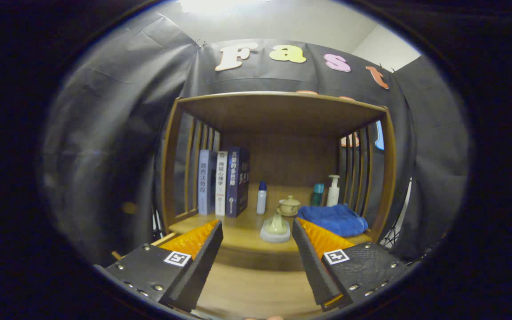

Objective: Pull open the drawer, take out the items inside it, and place them on the countertop above the cabinet.

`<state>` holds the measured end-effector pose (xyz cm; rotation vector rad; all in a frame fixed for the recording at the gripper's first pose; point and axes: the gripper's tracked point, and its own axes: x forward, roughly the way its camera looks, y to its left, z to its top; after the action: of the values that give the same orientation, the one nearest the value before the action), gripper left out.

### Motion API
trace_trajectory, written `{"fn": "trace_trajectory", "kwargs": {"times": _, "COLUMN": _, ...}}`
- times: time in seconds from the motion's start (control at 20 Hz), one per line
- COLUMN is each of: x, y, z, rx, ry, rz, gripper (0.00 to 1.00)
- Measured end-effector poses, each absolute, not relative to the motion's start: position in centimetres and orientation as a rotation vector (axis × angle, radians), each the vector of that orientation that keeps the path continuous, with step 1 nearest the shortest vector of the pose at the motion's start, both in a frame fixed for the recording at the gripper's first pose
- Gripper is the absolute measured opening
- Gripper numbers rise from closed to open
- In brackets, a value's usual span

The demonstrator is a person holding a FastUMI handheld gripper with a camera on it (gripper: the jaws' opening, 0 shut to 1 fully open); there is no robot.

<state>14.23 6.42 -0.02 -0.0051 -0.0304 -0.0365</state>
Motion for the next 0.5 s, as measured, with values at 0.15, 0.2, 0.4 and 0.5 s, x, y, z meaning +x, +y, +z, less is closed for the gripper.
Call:
{"fn": "trace_trajectory", "kwargs": {"times": 0.15, "x": 9.6, "y": 7.5, "z": -3.6, "rx": 0.008, "ry": 0.009, "rz": -0.023, "gripper": 0.94}}
{"fn": "trace_trajectory", "kwargs": {"times": 0.2, "x": 8.4, "y": 8.1, "z": -5.0, "rx": 0.012, "ry": 0.029, "rz": -0.015, "gripper": 0.95}}
{"fn": "trace_trajectory", "kwargs": {"times": 0.4, "x": 5.9, "y": 8.0, "z": -9.3, "rx": -0.013, "ry": 0.08, "rz": -0.054, "gripper": 0.95}}
{"fn": "trace_trajectory", "kwargs": {"times": 0.5, "x": 5.8, "y": 7.8, "z": -10.8, "rx": -0.011, "ry": 0.103, "rz": -0.078, "gripper": 0.95}}
